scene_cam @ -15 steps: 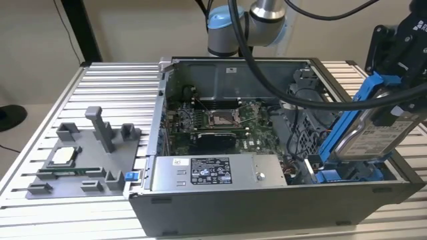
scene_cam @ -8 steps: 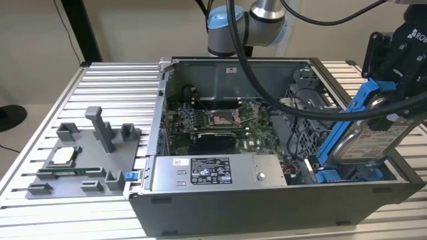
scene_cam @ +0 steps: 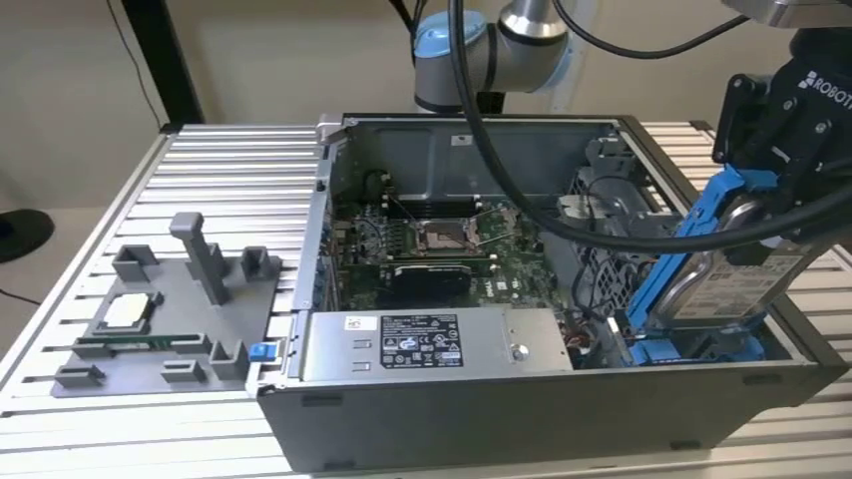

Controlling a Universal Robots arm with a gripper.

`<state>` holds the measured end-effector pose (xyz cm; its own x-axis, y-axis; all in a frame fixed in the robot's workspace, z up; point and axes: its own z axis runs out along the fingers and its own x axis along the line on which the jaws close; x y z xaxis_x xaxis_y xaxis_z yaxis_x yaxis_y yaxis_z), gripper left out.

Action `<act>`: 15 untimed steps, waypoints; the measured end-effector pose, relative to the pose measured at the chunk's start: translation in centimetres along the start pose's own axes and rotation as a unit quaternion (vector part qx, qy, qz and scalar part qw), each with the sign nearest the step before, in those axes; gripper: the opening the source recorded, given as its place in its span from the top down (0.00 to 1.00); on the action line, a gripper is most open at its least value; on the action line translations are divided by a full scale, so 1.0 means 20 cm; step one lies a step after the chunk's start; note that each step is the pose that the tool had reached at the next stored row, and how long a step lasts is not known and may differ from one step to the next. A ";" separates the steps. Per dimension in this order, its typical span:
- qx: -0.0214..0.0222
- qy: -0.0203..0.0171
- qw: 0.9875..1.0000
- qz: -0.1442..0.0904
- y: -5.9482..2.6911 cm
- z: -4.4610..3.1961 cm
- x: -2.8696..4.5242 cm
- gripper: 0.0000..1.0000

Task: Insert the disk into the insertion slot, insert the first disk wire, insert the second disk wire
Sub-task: 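Insert the disk into the insertion slot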

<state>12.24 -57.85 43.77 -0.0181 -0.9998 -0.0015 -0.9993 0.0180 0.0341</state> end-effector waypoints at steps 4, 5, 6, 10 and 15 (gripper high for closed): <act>0.000 -0.001 1.000 0.000 0.000 0.016 0.000 1.00; 0.000 -0.001 1.000 0.000 -0.001 0.021 0.000 1.00; 0.000 -0.001 1.000 0.000 -0.001 0.026 -0.001 1.00; 0.000 -0.002 1.000 0.000 -0.001 0.045 -0.005 1.00; 0.000 -0.003 1.000 0.000 -0.002 0.072 -0.008 1.00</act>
<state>12.24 -57.69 42.32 -0.0181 -0.9998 -0.0065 -0.9993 0.0179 0.0342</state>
